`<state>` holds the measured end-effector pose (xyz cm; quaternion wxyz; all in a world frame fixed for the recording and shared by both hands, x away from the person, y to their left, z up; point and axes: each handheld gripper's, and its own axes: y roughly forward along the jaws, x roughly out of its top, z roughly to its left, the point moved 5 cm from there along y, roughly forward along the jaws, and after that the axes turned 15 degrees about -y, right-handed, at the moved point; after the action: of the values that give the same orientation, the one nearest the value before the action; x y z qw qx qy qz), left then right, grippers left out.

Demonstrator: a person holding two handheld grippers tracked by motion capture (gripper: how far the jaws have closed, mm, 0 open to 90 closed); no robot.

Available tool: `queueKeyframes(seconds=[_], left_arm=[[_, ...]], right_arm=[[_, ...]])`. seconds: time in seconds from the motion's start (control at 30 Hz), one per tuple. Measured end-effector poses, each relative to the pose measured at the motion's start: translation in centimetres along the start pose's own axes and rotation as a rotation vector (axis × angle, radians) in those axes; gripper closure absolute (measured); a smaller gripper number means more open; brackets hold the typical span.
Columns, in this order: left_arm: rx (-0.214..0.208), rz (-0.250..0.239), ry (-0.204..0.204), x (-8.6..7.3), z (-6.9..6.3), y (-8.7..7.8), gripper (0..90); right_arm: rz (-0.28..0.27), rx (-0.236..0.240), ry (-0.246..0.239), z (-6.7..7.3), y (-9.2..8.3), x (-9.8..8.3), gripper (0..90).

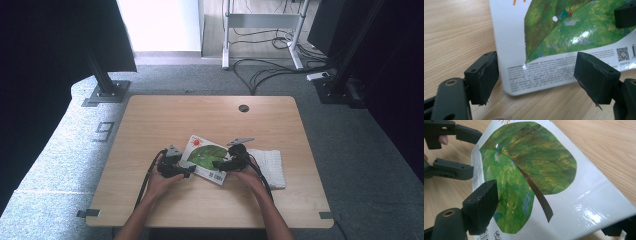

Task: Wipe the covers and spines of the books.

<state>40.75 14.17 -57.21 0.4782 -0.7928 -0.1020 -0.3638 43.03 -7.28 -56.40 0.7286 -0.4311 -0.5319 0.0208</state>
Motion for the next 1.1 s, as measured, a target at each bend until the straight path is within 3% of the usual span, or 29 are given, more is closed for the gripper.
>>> queueKeyframes(seconds=[0.1,0.23,0.33,0.37,0.47,0.67,0.77,0.87,1.0,1.1], left_arm=[[-0.005,-0.004,-0.022,-0.2,0.3,-0.1,20.0],[-0.011,0.002,-0.029,-0.4,0.5,-0.1,20.4],[-0.015,0.006,-0.027,-0.4,0.4,0.1,20.9],[-0.018,0.004,-0.028,-0.4,0.3,0.1,20.8],[-0.017,0.006,-0.023,-0.4,0.2,0.2,21.2],[-0.020,0.008,-0.027,-0.4,0.3,0.2,21.2],[-0.023,0.010,-0.026,-0.5,0.3,0.2,21.2],[-0.022,0.004,-0.031,-0.5,0.4,0.2,21.2],[-0.015,-0.003,-0.024,-0.3,0.6,0.2,21.3],[-0.013,-0.028,-0.039,0.1,0.8,0.0,21.3]], right_arm=[[0.006,0.008,-0.016,0.2,0.4,0.3,13.8],[0.028,0.014,0.009,0.0,0.6,0.2,11.1],[0.058,-0.031,0.026,-0.4,0.6,0.0,6.8],[0.065,-0.068,0.013,-0.7,0.7,-0.1,6.1],[0.106,-0.156,0.010,-1.1,0.8,-0.6,12.6],[0.099,-0.151,0.011,-1.0,0.9,-0.5,13.7],[0.107,-0.170,0.039,-1.2,0.5,-0.6,15.5],[0.078,-0.173,0.087,-1.0,-0.4,-0.5,17.4],[0.106,-0.199,0.115,-0.4,-1.2,-1.0,18.2],[0.085,-0.215,0.141,0.3,-2.1,-1.4,18.2]])
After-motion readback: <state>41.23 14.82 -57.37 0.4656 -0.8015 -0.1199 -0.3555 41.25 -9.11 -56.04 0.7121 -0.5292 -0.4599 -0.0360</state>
